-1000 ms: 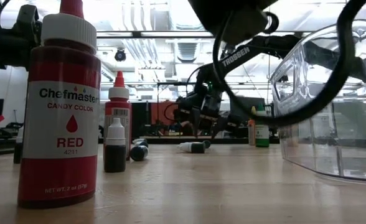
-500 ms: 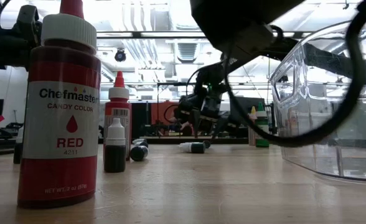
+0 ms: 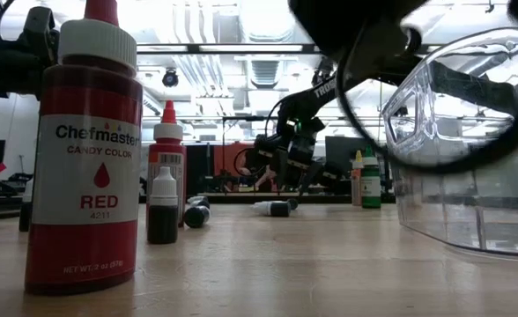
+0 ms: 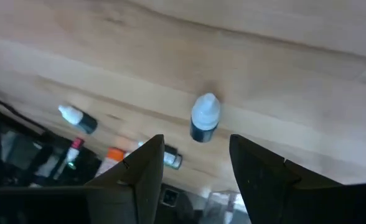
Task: Pick & Place food coloring
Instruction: Put the black food color into the transparent bin
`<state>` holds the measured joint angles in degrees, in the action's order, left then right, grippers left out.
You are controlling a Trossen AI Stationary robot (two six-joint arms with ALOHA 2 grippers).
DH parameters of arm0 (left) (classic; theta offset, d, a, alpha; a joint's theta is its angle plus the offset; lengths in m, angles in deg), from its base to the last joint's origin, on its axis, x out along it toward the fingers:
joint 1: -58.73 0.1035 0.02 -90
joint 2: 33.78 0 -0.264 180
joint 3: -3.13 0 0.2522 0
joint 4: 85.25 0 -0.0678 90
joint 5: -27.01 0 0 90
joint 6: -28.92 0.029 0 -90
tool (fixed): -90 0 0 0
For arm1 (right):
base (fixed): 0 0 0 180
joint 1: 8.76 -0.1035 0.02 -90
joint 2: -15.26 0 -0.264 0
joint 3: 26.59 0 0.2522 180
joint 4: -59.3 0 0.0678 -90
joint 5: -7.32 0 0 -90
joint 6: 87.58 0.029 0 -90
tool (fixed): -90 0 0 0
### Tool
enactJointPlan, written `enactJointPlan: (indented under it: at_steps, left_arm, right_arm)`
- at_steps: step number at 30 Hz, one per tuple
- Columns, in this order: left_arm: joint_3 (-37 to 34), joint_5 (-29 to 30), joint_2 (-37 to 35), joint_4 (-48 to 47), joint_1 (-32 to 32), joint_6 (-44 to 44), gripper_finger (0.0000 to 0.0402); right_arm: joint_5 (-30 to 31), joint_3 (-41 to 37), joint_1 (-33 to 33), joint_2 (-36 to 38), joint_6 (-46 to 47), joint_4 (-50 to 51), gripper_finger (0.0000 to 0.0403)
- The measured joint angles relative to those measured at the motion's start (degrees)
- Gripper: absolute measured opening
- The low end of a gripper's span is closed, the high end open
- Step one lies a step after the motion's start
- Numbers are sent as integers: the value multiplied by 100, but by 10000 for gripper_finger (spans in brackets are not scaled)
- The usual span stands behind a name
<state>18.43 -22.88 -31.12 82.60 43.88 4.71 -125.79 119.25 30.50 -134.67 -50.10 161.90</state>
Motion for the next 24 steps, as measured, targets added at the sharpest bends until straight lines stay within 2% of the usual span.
enactJointPlan:
  at_steps: [12,17,24]
  left_arm:
    - [-1,-1,1,0,-1,-1,245]
    - [0,-2,2,0,0,0,245]
    - [0,-1,1,0,-1,0,245]
  right_arm:
    - [1813,47,0,524,-1353,118,171]
    - [1979,-67,0,560,-1561,-111,171]
    - [2077,-546,0,790,-1474,-992,173]
